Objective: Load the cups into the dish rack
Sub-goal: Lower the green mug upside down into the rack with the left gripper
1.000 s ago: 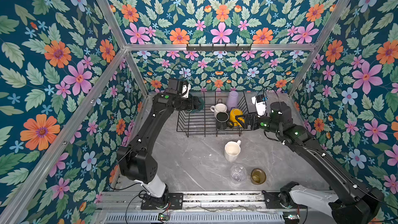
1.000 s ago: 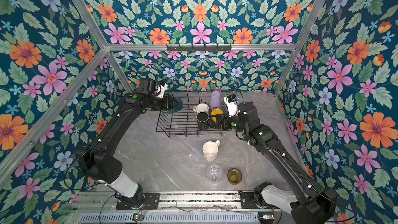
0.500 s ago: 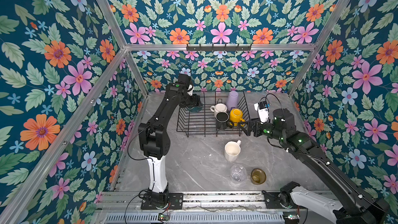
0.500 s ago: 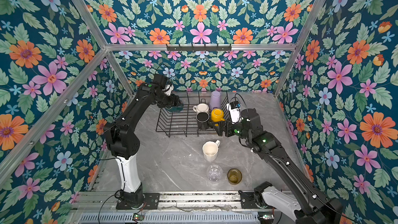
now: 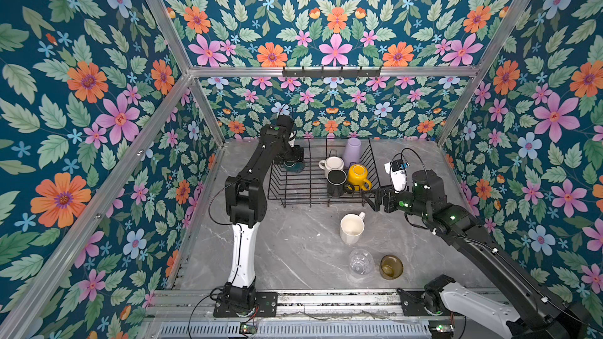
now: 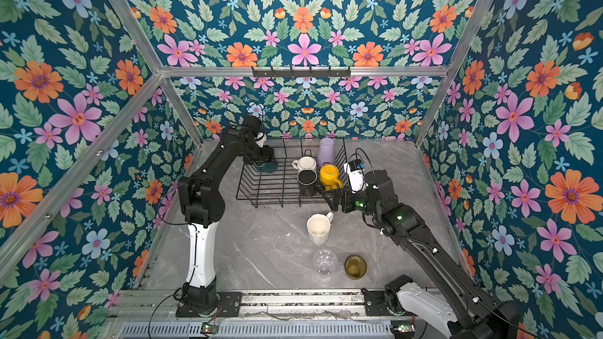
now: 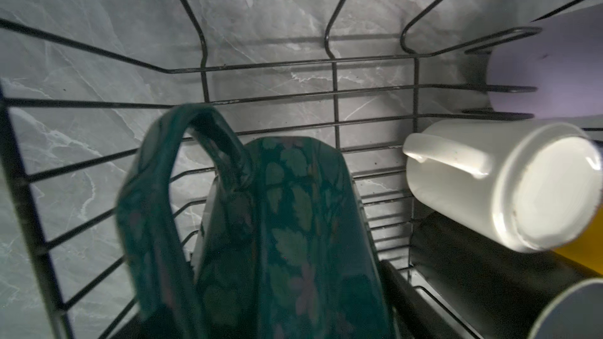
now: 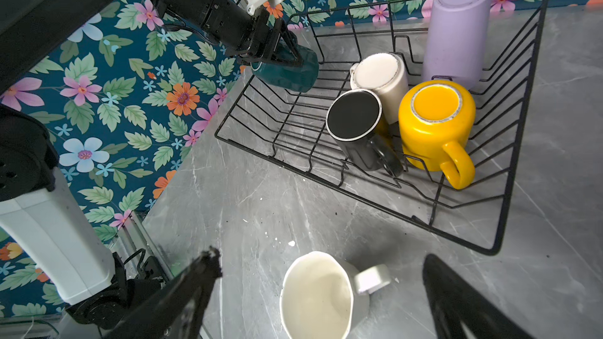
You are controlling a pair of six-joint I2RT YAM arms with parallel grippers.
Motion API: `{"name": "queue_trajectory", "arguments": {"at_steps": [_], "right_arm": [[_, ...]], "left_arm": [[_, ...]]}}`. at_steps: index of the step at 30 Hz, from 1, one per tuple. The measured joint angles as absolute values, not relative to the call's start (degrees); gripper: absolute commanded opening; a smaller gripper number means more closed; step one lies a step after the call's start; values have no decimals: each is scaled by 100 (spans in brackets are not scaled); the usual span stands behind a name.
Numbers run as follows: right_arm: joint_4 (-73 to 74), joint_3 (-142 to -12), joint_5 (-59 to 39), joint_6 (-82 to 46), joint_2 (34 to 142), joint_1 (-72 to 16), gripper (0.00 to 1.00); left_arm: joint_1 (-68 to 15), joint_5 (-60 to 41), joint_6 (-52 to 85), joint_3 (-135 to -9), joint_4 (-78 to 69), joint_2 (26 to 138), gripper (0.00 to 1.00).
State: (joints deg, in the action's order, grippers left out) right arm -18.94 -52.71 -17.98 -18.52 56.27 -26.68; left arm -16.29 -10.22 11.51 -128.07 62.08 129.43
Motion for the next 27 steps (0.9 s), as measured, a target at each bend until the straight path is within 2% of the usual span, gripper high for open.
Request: {"name": "queue_trajectory", "arguments": {"at_steps": [15, 18, 23, 25, 27], "right_arm": [[-1728, -4993, -1951, -1957, 5509, -2668, 99], [-1682, -4945, -1953, -1997, 5500, -2668, 99], [-1653, -4904, -1953, -2064, 5500, -2668, 99], [-1649, -4899, -1953, -2084, 5500, -2668, 99], [-1647, -4897, -1953, -2082, 5502, -2668, 99]], "left_arm": [[-1551, -867, 1216, -12991, 6156, 13469, 0], [-1549, -849, 1260, -13076, 6147, 13546, 12], [-1549, -823, 1319, -13126, 6034, 13616, 47], [-1551, -803, 1319, -13126, 5972, 13627, 57], [-1551, -777, 1319, -13126, 5951, 13627, 61]]}}
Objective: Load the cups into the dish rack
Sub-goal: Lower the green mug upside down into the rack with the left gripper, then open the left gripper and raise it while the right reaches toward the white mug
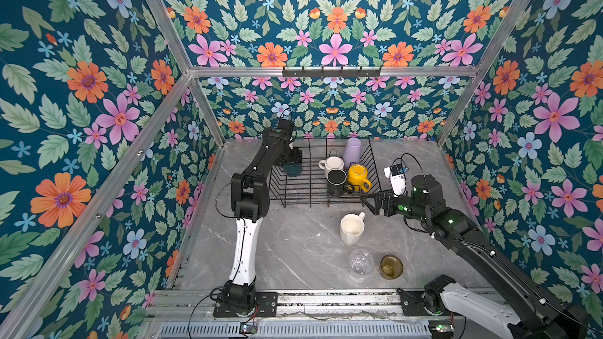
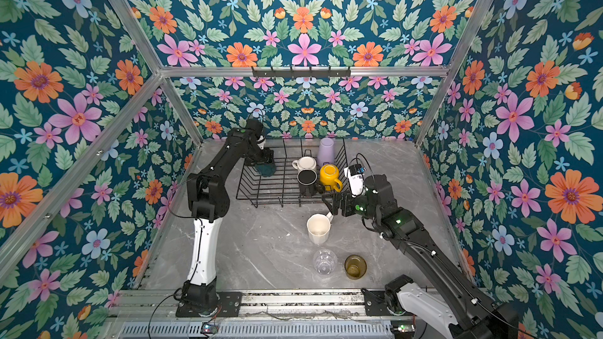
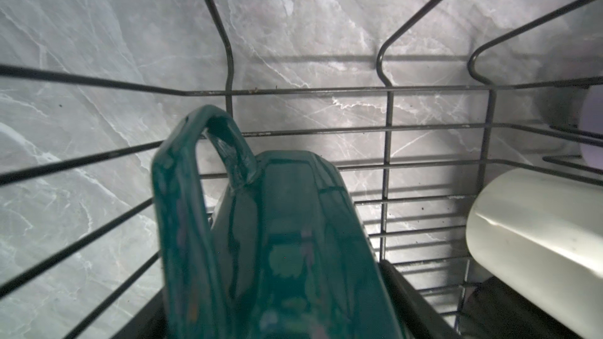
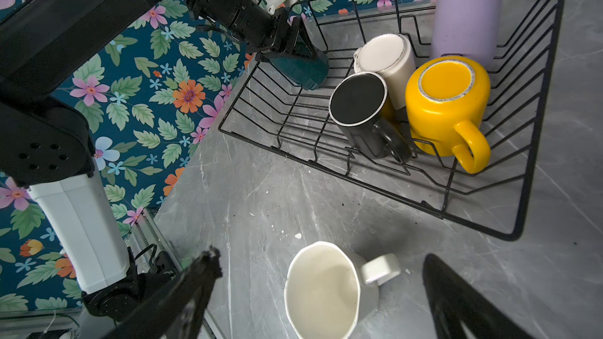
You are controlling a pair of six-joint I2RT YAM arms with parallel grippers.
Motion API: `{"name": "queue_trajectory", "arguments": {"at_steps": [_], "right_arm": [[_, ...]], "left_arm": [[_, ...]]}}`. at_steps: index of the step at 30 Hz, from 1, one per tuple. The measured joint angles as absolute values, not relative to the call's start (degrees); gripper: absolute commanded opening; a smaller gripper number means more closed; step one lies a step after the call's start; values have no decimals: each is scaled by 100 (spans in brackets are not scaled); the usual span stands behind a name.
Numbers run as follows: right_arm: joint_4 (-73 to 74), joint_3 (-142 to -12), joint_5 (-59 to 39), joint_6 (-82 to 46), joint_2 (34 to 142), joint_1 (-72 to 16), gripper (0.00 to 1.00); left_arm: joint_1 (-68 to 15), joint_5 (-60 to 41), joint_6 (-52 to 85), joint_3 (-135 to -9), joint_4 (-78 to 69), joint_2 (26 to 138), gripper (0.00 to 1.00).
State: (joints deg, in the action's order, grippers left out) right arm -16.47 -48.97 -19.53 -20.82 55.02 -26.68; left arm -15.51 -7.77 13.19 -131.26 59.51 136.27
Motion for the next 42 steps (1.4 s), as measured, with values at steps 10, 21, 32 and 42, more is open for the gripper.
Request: {"name": "queue_trajectory", "arguments": {"at_steps": [10, 21, 32, 42], "right_arm": [[-1645, -4895, -1953, -2084, 5546, -2668, 99], [-1645, -4864, -1951, -2084, 5546, -2668, 99], [-1686, -4917, -1898, -2080, 5601, -2668, 98], [-2543, -5330, -1474, -1905, 6128, -2668, 88]], "left_arm": [[-1555, -714, 1319, -13065, 5876, 13583, 80], [-1566, -701, 1317, -12870, 5695, 13476, 92], [-1577, -792, 1321, -12628, 5564, 13194, 97], [-1581, -899, 1487, -11688, 4908, 12123, 100]]}}
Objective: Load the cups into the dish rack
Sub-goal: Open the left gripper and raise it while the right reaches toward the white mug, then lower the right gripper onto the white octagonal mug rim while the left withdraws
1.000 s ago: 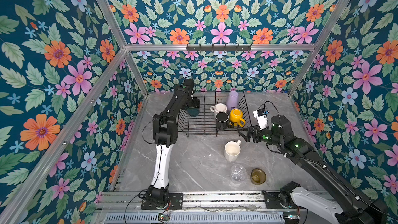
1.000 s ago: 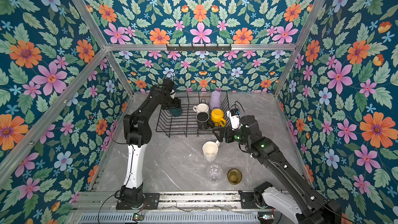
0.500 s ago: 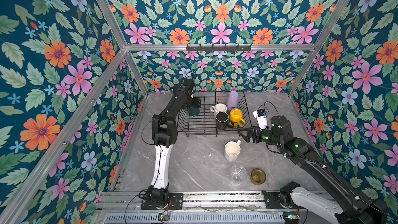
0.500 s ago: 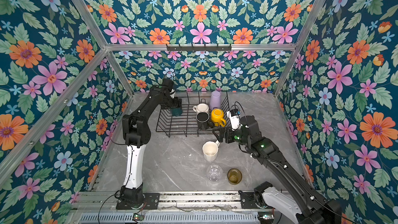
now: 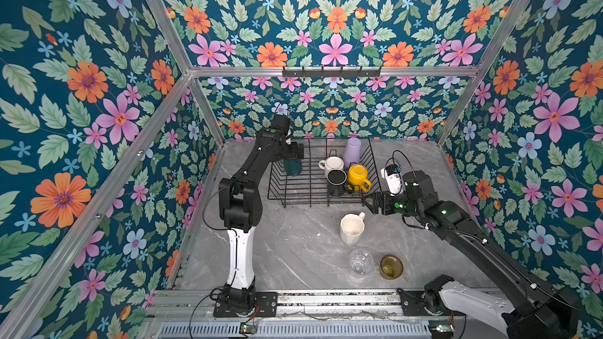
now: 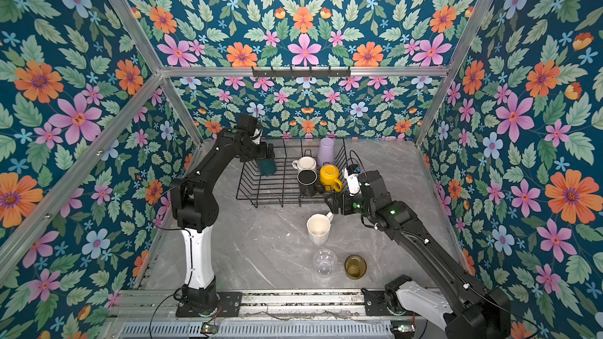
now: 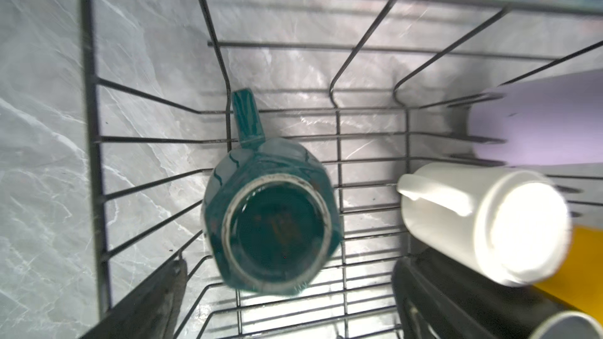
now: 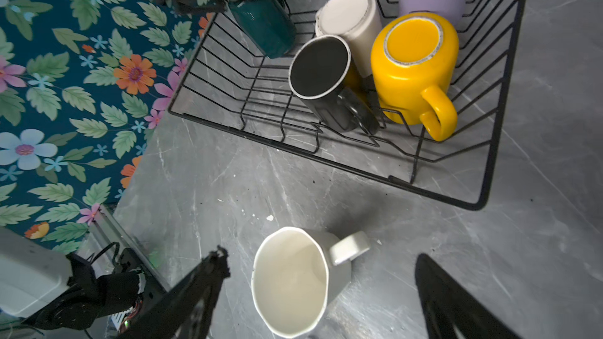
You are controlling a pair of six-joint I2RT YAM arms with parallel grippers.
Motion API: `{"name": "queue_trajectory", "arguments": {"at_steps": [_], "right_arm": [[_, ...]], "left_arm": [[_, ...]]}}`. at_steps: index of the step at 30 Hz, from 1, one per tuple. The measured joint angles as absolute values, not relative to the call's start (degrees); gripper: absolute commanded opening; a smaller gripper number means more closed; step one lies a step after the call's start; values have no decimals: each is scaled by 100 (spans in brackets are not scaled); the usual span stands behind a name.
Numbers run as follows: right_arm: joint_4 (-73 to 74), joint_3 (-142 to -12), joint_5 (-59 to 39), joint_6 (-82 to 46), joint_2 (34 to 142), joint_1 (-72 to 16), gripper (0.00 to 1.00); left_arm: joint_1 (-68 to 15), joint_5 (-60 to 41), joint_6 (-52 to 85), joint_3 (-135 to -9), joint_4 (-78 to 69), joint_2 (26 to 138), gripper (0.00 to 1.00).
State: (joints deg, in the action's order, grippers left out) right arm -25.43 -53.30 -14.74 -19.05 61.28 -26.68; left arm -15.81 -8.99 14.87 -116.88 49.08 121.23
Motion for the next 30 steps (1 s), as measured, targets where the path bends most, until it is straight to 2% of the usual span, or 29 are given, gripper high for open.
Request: {"name": "queue_trajectory", "arguments": {"at_steps": [8, 21, 30], "right_arm": [[-3153, -5474, -1369, -1883, 6375, -2722, 82], [-3754, -5618, -871, -1927, 6893, -3406, 75], [-3780, -5634, -735, -2080, 7299, -3621, 66]], "left_arm": [[-1581, -895, 1640, -10479, 4075, 10886, 100], [-1575, -530, 2193, -7223, 1791, 7550, 100], [-1575, -10, 2679, -5275, 947, 5356, 100]]}}
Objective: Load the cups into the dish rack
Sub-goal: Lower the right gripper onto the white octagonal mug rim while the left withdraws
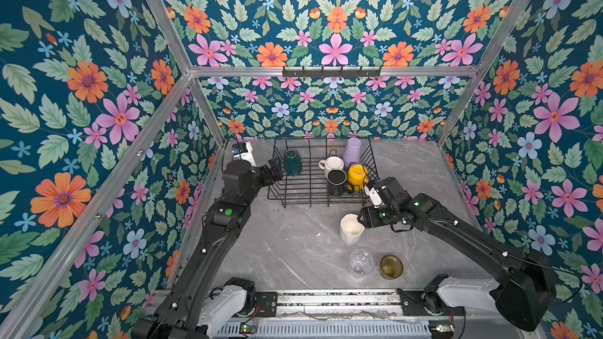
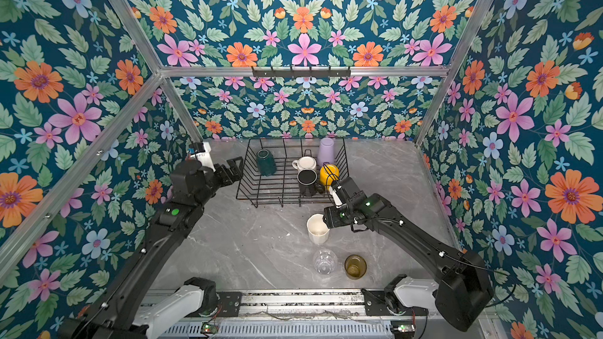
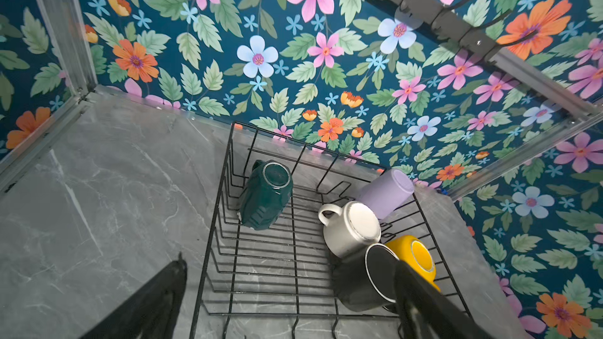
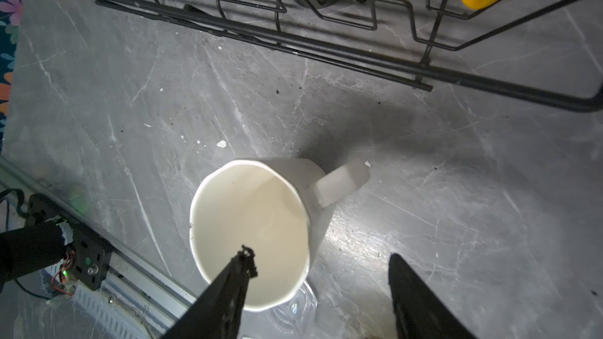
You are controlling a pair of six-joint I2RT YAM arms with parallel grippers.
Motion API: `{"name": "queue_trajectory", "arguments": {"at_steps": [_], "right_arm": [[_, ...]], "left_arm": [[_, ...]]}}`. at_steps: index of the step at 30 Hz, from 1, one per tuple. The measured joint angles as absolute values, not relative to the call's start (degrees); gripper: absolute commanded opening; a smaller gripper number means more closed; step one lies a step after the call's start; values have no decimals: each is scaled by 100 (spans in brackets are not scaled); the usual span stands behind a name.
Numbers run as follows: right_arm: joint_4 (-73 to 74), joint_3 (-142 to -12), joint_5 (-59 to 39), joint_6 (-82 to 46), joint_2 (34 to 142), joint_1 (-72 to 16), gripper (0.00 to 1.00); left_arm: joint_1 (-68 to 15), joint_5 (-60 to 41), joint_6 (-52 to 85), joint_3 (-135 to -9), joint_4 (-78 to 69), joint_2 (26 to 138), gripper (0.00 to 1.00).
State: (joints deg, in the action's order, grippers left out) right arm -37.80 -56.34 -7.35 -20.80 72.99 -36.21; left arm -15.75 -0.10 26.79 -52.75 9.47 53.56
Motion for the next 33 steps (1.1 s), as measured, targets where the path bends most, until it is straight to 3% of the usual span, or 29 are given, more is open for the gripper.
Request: {"name": "queue_trajectory", "arguments": {"at_steps": [12, 24, 33], "right_arm": [[-3686, -5640, -574, -2233, 7946, -3894, 56], [-3544, -5743, -384, -2259, 8580, -4084, 42], [-3448, -5843, -213, -2399, 8853, -4204, 26]], "left_arm": [[-1575, 744, 3114, -4429, 1205, 3660, 100], [-1575, 1052, 3280, -4327, 1662, 3133, 100], [-1575, 1127, 3299, -4333, 1745, 3083, 100]]}}
